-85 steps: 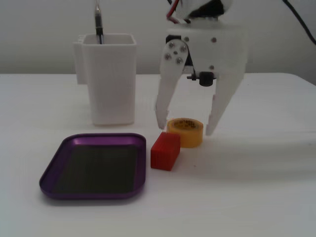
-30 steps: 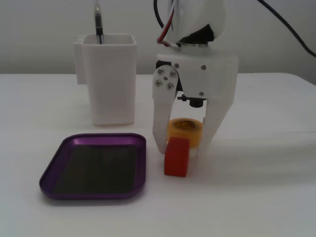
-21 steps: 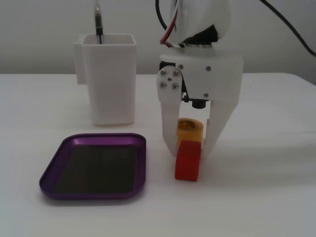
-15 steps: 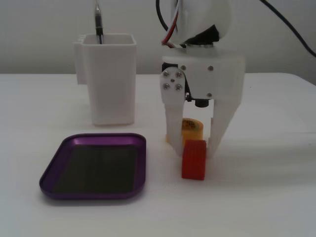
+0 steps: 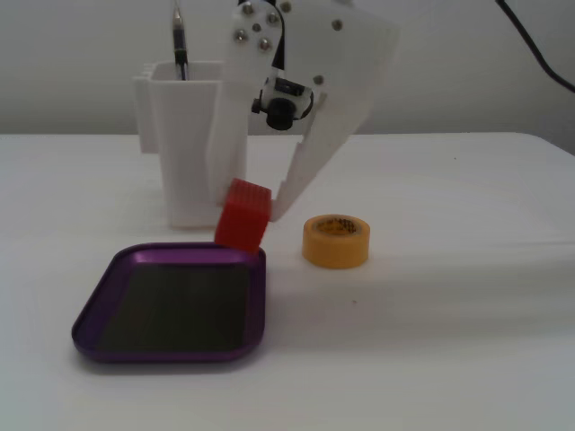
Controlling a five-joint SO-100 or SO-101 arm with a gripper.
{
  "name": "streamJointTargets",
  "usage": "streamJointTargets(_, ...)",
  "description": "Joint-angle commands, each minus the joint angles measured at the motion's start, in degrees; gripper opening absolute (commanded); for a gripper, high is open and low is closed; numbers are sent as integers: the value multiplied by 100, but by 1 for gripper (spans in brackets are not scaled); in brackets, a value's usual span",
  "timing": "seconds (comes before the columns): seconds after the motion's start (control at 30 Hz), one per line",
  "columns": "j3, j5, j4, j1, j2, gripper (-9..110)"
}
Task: Pick up the red cube and place it in the box.
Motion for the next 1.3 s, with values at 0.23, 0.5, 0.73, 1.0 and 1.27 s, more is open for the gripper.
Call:
streamJointTargets(0.23, -378, -35, -773, 325, -835, -1)
streamJointTargets(0.5, -387, -202, -976, 422, -1134, 0)
streamJointTargets(0.73, -387, -422, -888, 422, -1099, 2)
streamJointTargets(1.0, -809, -448, -97, 413, -1081, 18)
streamJointTargets(1.27, -2988, -422, 2030, 316, -1063, 19)
